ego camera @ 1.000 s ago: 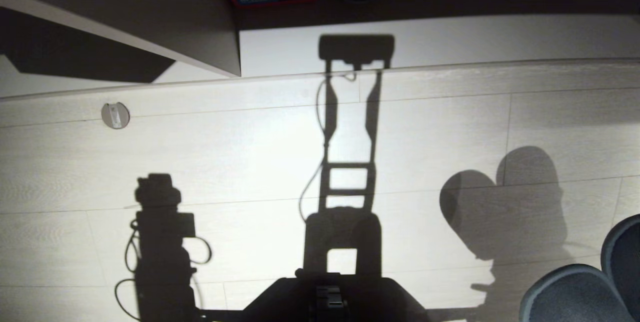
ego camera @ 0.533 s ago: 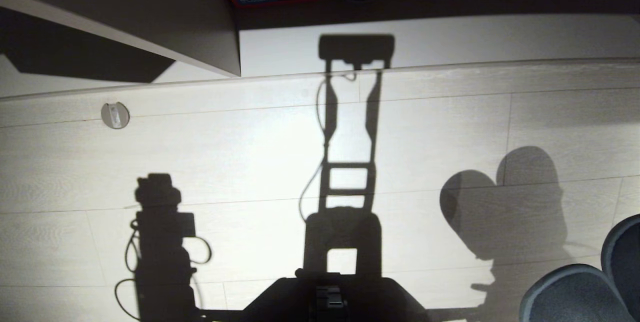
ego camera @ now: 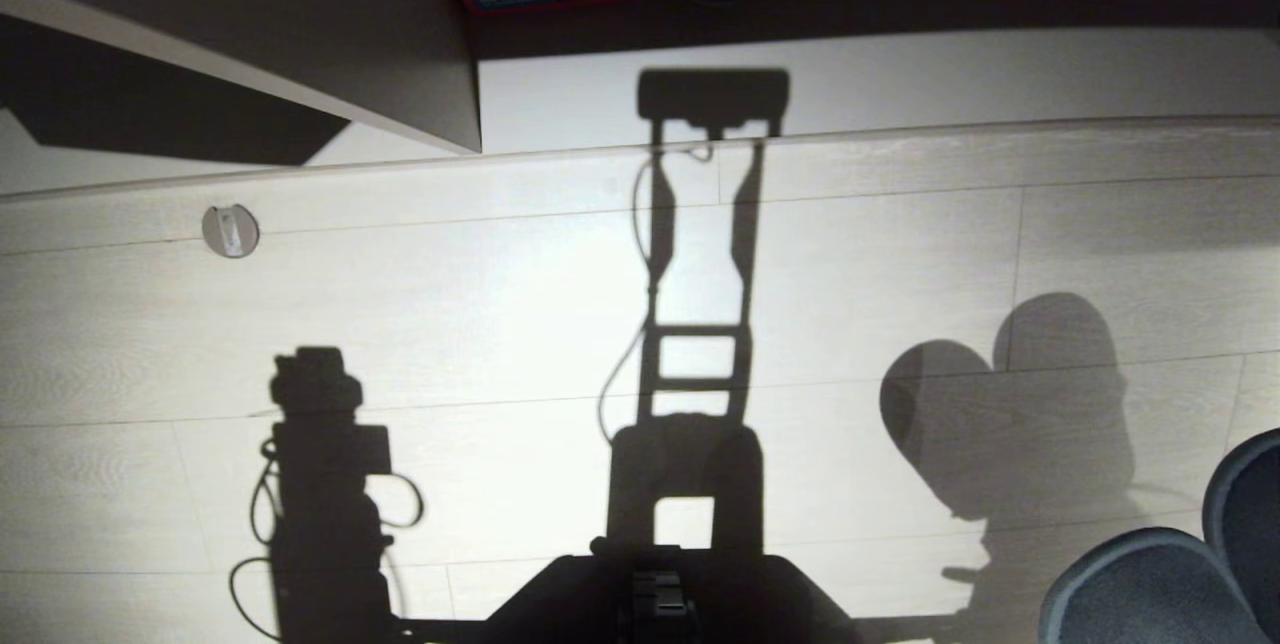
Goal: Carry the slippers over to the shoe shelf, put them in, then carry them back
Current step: Place the slippers into the shoe cabinet
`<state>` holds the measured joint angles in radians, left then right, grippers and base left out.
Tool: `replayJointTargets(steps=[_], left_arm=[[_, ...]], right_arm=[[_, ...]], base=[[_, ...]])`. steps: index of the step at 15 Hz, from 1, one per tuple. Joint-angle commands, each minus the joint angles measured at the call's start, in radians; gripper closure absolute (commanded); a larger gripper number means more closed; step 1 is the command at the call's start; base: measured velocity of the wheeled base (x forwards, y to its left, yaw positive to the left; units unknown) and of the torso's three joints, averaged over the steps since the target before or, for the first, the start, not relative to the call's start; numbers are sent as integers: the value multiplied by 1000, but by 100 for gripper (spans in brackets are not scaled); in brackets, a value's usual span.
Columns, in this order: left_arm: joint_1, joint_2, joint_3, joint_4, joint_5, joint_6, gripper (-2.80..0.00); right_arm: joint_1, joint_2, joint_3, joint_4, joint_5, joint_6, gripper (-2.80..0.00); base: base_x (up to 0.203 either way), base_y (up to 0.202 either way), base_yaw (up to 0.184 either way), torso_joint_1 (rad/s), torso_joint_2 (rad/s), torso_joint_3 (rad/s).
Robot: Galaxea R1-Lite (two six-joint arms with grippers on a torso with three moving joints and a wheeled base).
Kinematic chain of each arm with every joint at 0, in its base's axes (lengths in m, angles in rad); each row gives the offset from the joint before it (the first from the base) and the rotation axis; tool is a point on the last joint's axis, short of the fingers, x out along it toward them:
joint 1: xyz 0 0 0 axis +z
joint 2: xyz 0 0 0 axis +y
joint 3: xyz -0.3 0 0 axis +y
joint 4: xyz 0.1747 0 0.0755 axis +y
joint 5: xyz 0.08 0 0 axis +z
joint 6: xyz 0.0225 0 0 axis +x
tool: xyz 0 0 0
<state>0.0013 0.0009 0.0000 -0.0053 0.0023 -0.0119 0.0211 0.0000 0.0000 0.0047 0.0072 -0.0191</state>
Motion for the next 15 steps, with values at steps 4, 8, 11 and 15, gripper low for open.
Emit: replayJointTargets(steps=[4,8,11,15], left_arm=[[0,-1,0,-1,1,0,0],[0,-1,0,0,1,0,0],[0,-1,0,-1,1,0,0],[0,-1,0,-1,-1,0,0]], right_arm=[[0,0,0,0,0,-1,0],[0,0,0,0,-1,1,0],[0,3,0,-3,-4,-10,0],[-1,161,-66,-91,3,0,0]], base=[[0,0,0,0,0,0],[0,0,0,0,0,0],[0,0,0,0,0,0],[0,0,0,0,0,0]])
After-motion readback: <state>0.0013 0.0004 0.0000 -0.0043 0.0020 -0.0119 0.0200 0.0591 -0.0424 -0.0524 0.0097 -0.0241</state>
